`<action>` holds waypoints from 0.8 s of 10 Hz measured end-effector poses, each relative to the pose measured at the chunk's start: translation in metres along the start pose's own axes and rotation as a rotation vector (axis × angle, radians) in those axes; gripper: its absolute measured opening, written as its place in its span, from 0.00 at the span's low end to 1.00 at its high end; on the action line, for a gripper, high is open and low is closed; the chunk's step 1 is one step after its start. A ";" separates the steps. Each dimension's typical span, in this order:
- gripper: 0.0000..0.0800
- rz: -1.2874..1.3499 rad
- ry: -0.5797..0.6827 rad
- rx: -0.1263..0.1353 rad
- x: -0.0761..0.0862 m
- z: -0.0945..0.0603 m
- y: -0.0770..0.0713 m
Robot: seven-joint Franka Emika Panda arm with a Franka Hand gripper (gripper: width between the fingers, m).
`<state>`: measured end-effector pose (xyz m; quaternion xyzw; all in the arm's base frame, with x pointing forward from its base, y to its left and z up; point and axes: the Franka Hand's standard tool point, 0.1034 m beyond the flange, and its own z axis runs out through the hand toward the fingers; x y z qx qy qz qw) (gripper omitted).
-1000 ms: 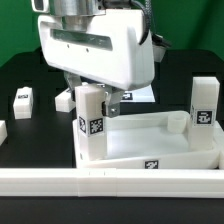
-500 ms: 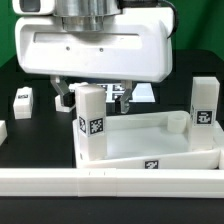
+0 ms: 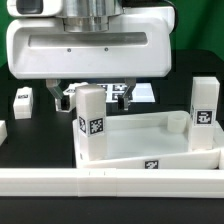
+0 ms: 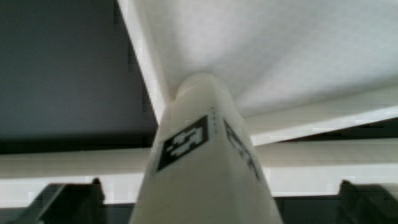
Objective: Assemble desk
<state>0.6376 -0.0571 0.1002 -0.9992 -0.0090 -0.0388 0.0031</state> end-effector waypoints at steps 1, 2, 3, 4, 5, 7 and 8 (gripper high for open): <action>0.81 -0.058 -0.001 -0.005 0.000 -0.001 0.000; 0.81 -0.093 -0.001 -0.009 0.000 -0.001 0.000; 0.81 -0.143 -0.002 -0.012 0.001 -0.002 0.001; 0.81 -0.191 -0.003 -0.018 0.001 -0.002 0.001; 0.81 -0.218 -0.004 -0.019 0.001 -0.002 0.001; 0.66 -0.332 -0.009 -0.025 0.000 -0.002 0.002; 0.49 -0.332 -0.010 -0.024 0.000 -0.001 0.002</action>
Offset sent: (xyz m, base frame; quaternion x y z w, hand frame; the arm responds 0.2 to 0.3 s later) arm 0.0015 0.0016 0.0081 -0.0065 -0.0081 -0.1787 0.9838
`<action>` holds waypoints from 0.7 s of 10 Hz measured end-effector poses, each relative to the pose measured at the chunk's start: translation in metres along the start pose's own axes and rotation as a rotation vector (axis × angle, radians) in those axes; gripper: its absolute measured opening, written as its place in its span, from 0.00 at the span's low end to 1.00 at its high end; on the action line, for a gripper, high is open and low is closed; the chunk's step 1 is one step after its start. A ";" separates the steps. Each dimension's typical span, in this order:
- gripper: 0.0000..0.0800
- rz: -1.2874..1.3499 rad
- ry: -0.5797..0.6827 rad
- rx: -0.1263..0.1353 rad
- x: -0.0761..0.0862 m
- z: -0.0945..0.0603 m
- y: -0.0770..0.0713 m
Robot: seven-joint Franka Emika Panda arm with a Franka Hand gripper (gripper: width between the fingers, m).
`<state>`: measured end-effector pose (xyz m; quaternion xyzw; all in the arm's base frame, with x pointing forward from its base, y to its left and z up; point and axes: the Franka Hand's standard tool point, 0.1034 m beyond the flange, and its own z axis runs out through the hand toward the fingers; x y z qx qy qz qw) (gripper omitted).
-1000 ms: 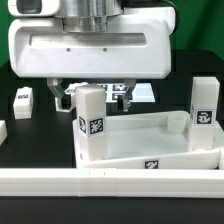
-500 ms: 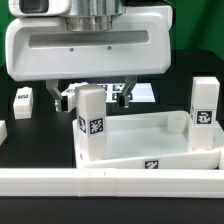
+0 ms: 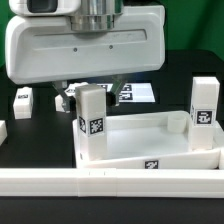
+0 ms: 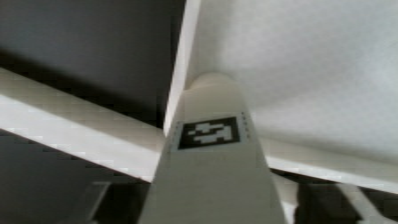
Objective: Assemble desk
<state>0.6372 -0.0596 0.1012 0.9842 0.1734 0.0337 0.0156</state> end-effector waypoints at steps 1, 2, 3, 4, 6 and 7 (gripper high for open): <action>0.49 0.001 0.000 0.000 0.000 0.000 0.000; 0.36 0.001 0.000 0.000 0.000 0.000 0.000; 0.36 0.001 0.000 0.000 0.000 0.000 0.000; 0.36 0.005 0.000 0.000 0.000 0.000 0.000; 0.36 0.025 0.000 0.000 0.000 0.000 0.000; 0.36 0.070 0.000 0.001 0.000 0.000 0.000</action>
Offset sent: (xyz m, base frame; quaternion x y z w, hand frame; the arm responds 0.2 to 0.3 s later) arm 0.0000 0.0000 0.0000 0.0000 0.0000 0.0000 1.0000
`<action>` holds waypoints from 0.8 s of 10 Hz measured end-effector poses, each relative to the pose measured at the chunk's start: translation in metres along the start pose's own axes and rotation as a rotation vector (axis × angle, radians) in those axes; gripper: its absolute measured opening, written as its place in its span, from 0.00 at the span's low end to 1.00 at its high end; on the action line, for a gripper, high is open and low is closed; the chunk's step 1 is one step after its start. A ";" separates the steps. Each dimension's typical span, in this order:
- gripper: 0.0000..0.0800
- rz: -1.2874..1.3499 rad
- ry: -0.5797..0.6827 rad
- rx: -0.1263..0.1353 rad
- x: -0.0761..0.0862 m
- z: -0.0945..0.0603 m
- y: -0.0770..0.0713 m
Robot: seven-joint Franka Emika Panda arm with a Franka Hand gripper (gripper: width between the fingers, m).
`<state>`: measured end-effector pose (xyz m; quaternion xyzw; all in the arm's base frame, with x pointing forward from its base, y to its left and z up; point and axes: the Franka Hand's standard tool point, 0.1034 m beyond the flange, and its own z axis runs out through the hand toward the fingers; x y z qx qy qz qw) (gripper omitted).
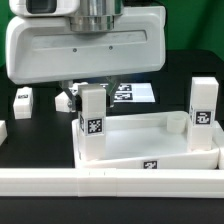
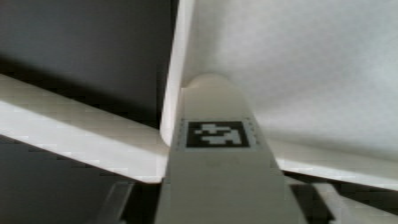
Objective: Assemble desk
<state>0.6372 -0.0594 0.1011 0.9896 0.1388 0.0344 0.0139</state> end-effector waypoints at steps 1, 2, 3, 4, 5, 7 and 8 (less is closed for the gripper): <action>0.36 0.080 0.000 0.001 0.000 0.000 0.000; 0.36 0.169 0.003 0.009 0.000 0.000 0.000; 0.36 0.282 0.005 0.022 -0.001 0.001 0.001; 0.36 0.370 0.006 0.029 -0.001 0.001 0.001; 0.36 0.466 0.005 0.034 -0.001 0.001 0.001; 0.36 0.658 0.003 0.039 -0.001 0.001 0.000; 0.36 0.796 0.000 0.036 0.000 0.000 -0.002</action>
Offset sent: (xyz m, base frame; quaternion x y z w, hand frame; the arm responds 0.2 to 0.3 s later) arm -0.0076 0.0027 -0.0048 0.0322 -0.0150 0.2598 0.9650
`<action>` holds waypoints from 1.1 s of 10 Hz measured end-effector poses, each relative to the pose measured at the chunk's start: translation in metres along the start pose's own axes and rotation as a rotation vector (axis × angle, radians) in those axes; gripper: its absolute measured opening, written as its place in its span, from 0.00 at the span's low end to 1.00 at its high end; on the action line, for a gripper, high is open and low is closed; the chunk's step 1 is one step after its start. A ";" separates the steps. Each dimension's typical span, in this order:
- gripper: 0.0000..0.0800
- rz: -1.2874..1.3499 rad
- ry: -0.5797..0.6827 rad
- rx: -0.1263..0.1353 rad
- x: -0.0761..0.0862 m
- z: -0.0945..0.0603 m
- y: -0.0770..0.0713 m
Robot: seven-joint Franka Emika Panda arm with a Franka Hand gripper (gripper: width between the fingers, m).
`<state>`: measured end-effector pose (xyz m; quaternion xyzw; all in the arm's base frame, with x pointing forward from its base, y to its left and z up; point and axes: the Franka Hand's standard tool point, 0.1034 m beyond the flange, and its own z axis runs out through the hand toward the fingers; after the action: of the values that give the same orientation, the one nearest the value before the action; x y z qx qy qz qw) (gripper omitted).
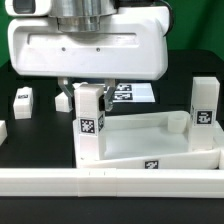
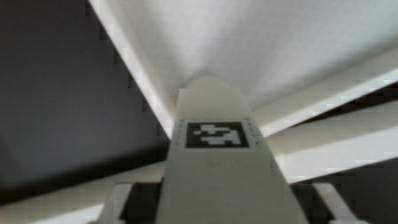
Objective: Assemble desk
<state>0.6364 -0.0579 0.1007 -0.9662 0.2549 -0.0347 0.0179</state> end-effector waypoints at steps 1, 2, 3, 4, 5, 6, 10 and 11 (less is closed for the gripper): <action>0.36 0.107 0.001 -0.006 -0.001 0.000 -0.002; 0.36 0.191 0.001 -0.009 -0.002 -0.001 -0.002; 0.36 0.283 0.002 -0.010 -0.002 0.000 -0.002; 0.36 0.342 0.002 -0.009 -0.002 0.000 -0.002; 0.36 0.423 0.000 -0.004 -0.001 0.000 -0.002; 0.36 0.443 0.000 -0.002 -0.001 0.000 -0.001; 0.78 0.161 0.022 -0.042 0.000 -0.002 -0.007; 0.78 0.088 0.023 -0.042 0.002 -0.003 -0.008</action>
Offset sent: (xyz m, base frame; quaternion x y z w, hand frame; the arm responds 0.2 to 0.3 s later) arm -0.0013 0.0049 -0.0020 0.0004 -0.0116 0.1832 0.9830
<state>0.6417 -0.0515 0.1043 -0.9538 0.2978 -0.0396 -0.0038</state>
